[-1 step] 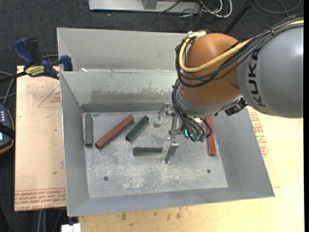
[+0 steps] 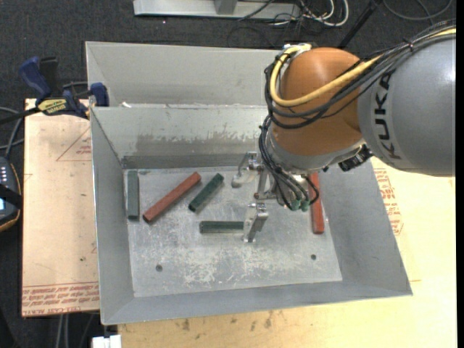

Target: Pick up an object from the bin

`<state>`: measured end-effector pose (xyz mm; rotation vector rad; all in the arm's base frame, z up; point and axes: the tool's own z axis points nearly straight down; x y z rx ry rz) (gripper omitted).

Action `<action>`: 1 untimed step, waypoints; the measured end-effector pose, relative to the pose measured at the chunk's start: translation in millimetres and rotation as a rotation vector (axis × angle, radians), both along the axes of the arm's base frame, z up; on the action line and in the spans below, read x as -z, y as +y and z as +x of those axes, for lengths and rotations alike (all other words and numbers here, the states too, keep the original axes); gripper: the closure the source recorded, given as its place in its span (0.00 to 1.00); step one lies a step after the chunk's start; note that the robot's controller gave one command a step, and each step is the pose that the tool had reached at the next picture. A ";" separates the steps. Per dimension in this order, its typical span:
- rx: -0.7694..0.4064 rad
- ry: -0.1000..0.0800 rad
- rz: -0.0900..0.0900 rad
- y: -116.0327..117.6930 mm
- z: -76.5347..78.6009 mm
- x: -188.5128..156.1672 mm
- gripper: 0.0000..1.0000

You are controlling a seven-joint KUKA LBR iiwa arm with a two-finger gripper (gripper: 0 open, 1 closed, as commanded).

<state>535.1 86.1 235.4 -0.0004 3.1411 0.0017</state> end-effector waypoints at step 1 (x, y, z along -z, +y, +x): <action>0.080 -0.005 0.001 -1.1 11.4 69.2 0.00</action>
Offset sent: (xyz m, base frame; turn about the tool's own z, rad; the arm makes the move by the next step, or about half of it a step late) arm 0.0235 -0.0011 -0.0754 0.0386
